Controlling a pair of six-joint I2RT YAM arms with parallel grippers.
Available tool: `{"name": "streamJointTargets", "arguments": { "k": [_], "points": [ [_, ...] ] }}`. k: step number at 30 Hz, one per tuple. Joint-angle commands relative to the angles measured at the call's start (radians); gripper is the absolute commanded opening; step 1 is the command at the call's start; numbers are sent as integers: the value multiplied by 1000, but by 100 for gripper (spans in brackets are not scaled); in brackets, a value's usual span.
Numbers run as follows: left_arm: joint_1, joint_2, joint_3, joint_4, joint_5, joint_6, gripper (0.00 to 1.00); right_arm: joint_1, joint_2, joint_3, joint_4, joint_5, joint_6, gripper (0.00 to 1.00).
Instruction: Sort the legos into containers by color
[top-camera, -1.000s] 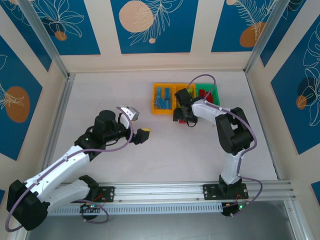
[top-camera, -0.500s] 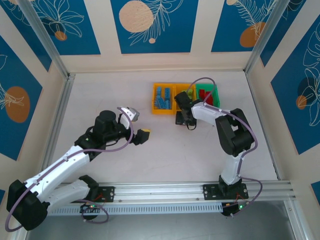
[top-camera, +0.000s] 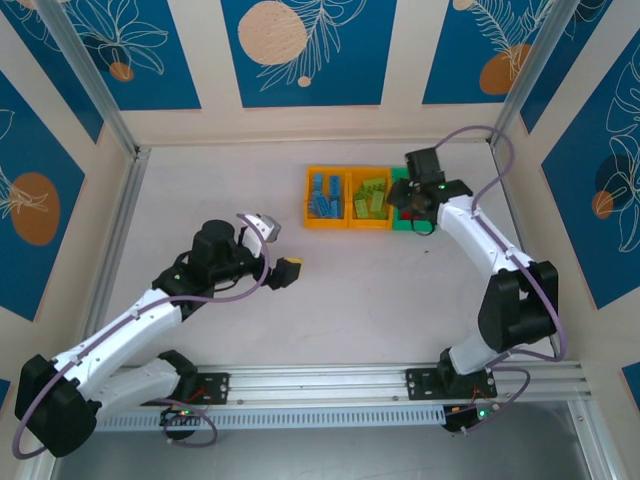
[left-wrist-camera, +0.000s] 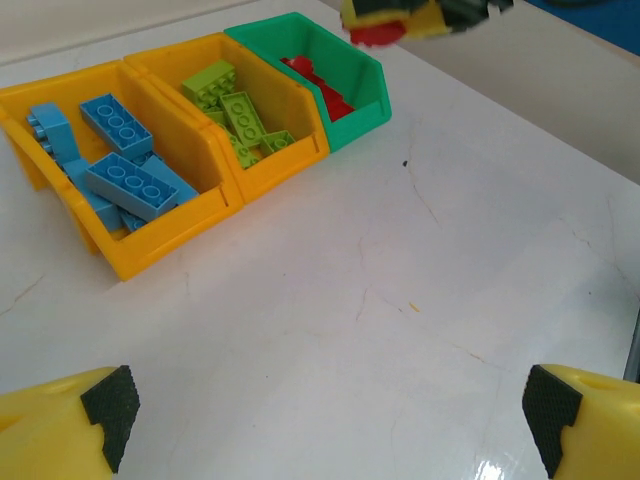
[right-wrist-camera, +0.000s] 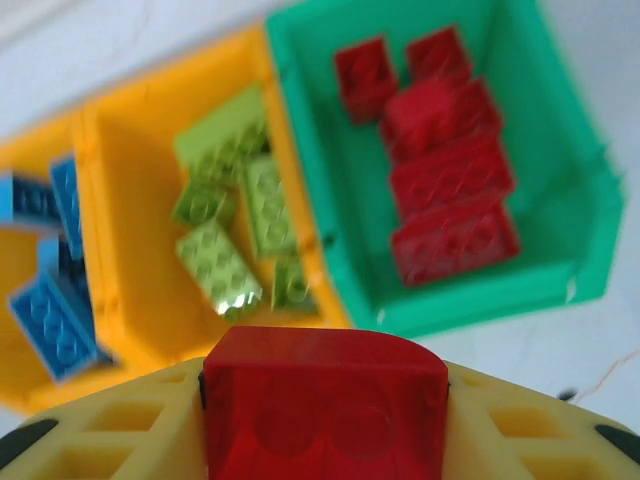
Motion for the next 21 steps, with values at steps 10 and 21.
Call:
{"name": "streamJointTargets", "arguments": {
  "k": [10, 21],
  "points": [
    [-14, 42, 83, -184, -299, -19, 100, -91, 282, 255, -101, -61, -27, 76],
    [105, 85, 53, -124, -640, 10, 100, -118, -183, -163, 88, 42, -88, 85]
  ]
}}
